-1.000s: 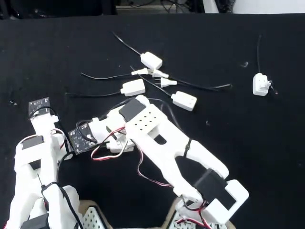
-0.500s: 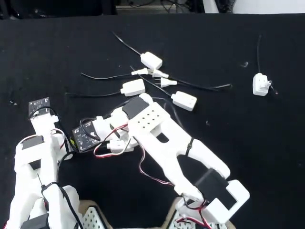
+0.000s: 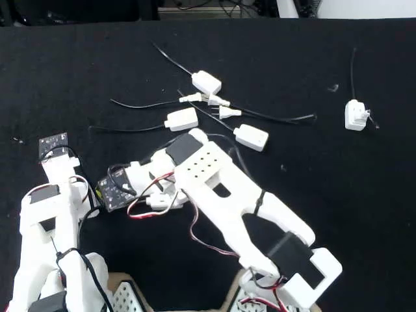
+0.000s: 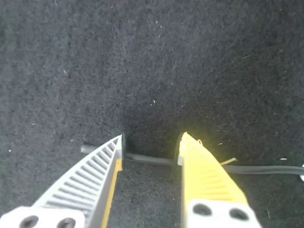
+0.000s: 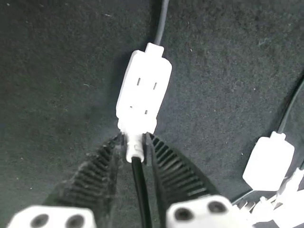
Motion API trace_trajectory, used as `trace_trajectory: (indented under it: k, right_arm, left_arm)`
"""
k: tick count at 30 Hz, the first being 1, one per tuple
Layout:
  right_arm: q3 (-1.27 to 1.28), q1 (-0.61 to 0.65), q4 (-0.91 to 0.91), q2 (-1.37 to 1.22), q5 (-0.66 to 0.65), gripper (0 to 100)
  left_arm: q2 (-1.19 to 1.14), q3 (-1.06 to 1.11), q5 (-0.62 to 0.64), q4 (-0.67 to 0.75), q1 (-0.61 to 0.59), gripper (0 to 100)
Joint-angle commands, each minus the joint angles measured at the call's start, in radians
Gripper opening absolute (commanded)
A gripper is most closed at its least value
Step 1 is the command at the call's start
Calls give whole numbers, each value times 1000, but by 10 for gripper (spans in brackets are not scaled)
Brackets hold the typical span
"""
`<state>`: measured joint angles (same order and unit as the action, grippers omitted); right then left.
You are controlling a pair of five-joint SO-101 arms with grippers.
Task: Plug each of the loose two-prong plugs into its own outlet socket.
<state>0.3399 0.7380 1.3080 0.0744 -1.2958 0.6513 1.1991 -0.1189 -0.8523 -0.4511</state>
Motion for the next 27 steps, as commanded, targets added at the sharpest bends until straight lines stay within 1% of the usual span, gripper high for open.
trace_trajectory:
  k: [1, 4, 9, 15, 20, 23, 27]
  right_arm:
    - [-30, 29, -2, 53, -11, 11]
    - [-27, 29, -3, 51, -40, 11]
    - [13, 23, -5, 51, -40, 11]
    - [128, 23, -124, 51, -38, 11]
    - [136, 21, -146, 51, -21, 11]
    - [136, 0, -144, 51, -23, 11]
    - [136, -61, -138, 51, -25, 11]
  left_arm:
    - [25, -8, 0, 11, -8, 199]
    - [25, -8, 0, 11, -8, 199]
    - [25, -8, 0, 11, -8, 199]
    - [25, -8, 0, 11, -8, 199]
    - [25, -8, 0, 11, -8, 199]
    - [25, -8, 0, 11, -8, 199]
    - [25, -8, 0, 11, -8, 199]
